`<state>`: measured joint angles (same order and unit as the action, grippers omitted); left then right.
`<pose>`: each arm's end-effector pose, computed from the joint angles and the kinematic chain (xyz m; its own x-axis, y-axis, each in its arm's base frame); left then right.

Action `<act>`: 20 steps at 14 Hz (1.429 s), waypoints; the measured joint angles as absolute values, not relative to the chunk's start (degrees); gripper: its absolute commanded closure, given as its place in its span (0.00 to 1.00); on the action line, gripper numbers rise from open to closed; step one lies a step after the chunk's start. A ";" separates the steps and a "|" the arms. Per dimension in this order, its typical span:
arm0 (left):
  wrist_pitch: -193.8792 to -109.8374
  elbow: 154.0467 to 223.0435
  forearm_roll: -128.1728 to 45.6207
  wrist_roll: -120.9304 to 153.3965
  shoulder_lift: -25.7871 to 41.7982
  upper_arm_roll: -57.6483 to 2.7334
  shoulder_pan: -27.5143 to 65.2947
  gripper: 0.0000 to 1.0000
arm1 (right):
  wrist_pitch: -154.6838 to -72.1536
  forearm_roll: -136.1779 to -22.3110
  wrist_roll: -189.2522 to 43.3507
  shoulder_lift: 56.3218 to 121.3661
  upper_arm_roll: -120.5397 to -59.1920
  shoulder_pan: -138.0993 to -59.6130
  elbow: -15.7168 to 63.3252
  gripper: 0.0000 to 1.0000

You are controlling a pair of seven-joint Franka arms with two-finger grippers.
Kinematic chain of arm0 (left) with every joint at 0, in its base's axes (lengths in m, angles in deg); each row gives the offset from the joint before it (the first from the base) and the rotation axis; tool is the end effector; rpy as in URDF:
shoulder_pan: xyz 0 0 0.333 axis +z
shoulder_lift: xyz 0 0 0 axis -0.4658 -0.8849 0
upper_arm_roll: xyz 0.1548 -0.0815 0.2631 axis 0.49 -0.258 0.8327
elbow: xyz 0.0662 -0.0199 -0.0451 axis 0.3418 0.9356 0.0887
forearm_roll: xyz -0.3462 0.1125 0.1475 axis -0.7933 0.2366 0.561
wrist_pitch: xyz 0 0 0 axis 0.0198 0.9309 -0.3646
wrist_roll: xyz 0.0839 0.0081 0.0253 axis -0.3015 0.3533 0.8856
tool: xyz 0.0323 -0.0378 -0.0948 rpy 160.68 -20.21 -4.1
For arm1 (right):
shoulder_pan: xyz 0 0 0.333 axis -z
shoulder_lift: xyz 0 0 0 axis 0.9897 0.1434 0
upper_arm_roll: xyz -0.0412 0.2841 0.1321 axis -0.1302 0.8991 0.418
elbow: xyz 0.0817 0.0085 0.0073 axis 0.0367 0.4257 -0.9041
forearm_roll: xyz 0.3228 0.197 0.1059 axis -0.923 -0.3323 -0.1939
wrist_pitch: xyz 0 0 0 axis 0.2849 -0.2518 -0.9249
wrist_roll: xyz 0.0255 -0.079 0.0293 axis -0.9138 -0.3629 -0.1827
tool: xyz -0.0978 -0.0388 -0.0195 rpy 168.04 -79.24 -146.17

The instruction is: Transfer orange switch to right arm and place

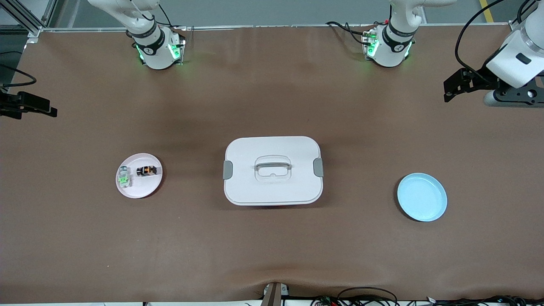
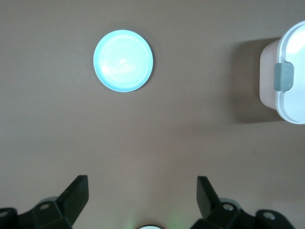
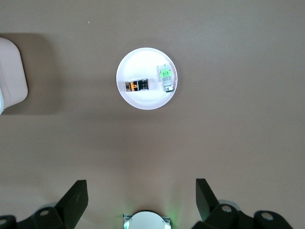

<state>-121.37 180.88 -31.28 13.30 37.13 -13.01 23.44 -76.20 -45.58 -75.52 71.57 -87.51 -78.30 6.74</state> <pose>0.5237 -0.0739 0.6368 0.9964 -0.0788 -0.0329 -0.0796 -0.9965 -0.0236 0.5631 -0.0558 0.6140 0.9863 0.0308 -0.1620 0.0191 -0.9971 -0.0732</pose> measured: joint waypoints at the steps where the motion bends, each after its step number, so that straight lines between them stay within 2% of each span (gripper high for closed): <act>1: -121.36 180.89 -31.28 13.30 37.13 -13.01 23.45 0.00 | -77.70 -45.58 -75.52 70.01 -87.77 -78.75 9.30 0.00; 5: -121.36 180.89 -31.28 13.30 37.13 -13.01 23.48 0.00 | -80.36 -45.55 -75.52 65.66 -88.06 -79.26 15.55 0.00; 20: -121.36 180.89 -31.28 13.30 37.13 -13.01 23.53 0.00 | -80.96 -45.55 -75.51 63.99 -88.30 -79.26 16.25 0.00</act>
